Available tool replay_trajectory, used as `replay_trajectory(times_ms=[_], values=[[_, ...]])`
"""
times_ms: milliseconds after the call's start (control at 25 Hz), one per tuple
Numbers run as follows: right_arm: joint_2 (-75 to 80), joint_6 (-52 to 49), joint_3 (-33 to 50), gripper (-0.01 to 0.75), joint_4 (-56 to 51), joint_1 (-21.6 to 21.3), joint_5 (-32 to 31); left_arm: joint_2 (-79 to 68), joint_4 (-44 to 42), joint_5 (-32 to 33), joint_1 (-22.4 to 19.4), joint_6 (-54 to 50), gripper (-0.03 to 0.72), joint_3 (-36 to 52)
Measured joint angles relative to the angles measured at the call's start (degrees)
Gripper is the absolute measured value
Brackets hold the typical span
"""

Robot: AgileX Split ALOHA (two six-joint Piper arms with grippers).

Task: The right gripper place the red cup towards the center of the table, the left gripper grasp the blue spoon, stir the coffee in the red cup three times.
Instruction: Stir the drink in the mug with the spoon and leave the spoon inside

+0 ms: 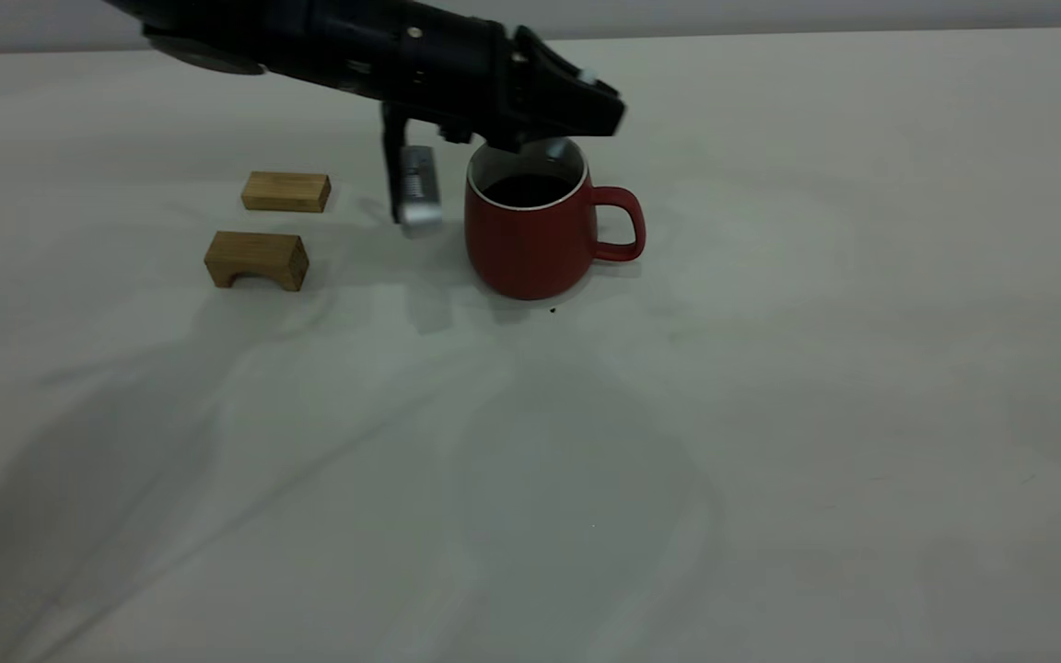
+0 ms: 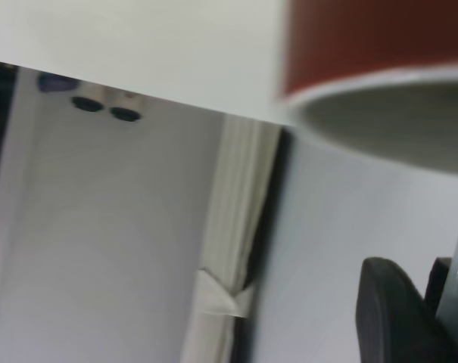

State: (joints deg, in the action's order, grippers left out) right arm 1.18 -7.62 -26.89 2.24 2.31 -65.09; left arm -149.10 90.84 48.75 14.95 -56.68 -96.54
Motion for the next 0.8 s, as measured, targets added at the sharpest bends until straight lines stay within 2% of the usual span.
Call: replay_trajectory(times_ms=[160, 400, 640, 800], values=[[0.0, 0.0, 0.0, 0.35, 0.0, 0.0, 0.0, 0.0, 5.0, -2.7, -0.8, 2.7, 0.139, 0.0], [0.0, 0.0, 0.0, 0.35, 0.0, 0.0, 0.0, 0.0, 7.6, -4.1, 1.9, 5.9, 0.139, -1.1], [0.0, 0.0, 0.0, 0.35, 0.0, 0.0, 0.0, 0.0, 0.0, 1.2, 1.4, 6.0, 0.139, -1.1], [0.0, 0.0, 0.0, 0.35, 0.0, 0.0, 0.0, 0.0, -2.3, 1.3, 0.2, 6.1, 0.139, -1.1]])
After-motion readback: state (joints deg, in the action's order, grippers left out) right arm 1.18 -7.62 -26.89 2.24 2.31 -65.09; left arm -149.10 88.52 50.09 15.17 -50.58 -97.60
